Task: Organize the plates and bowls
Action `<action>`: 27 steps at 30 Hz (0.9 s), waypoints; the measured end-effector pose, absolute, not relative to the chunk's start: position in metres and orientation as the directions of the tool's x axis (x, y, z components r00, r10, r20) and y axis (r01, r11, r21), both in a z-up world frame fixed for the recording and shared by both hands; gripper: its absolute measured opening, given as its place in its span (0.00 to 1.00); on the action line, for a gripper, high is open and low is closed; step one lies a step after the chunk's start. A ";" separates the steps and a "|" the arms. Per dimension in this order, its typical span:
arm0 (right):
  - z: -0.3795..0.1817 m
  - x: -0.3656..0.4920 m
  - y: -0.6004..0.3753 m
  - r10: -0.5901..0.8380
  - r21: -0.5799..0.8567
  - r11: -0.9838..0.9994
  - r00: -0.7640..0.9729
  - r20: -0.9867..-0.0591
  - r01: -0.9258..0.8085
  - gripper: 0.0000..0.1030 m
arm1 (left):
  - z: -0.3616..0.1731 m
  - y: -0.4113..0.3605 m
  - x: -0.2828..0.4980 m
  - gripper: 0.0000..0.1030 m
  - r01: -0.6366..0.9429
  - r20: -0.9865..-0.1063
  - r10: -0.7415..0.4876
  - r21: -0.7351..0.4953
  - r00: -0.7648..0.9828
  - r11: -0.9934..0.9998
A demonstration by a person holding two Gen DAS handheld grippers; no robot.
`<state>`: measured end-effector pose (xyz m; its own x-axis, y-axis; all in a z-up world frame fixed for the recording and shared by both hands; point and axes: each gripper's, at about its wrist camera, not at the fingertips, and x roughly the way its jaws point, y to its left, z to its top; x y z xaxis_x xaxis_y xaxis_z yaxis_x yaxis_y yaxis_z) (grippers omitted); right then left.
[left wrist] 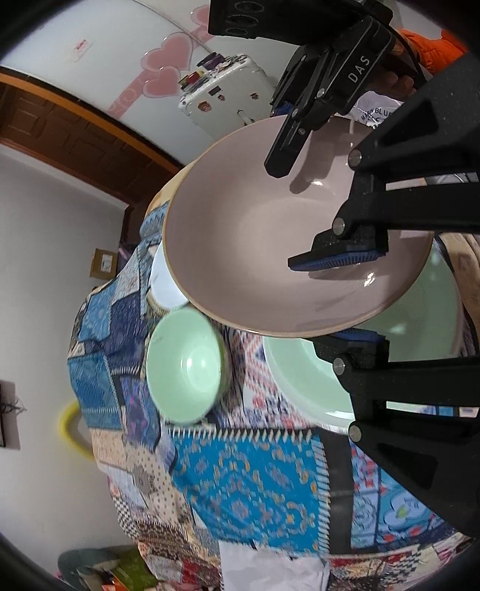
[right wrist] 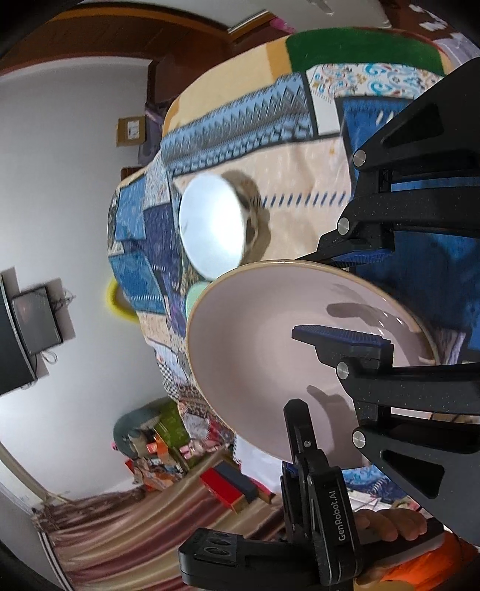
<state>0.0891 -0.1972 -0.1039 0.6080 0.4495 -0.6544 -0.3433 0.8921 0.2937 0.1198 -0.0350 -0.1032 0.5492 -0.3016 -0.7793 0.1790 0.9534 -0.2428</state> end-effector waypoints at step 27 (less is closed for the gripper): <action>-0.125 0.078 -0.054 0.546 0.263 0.789 0.438 -0.714 -0.556 0.26 | -0.127 0.116 0.049 0.27 -0.065 -0.804 -0.162 -0.241 0.572 0.968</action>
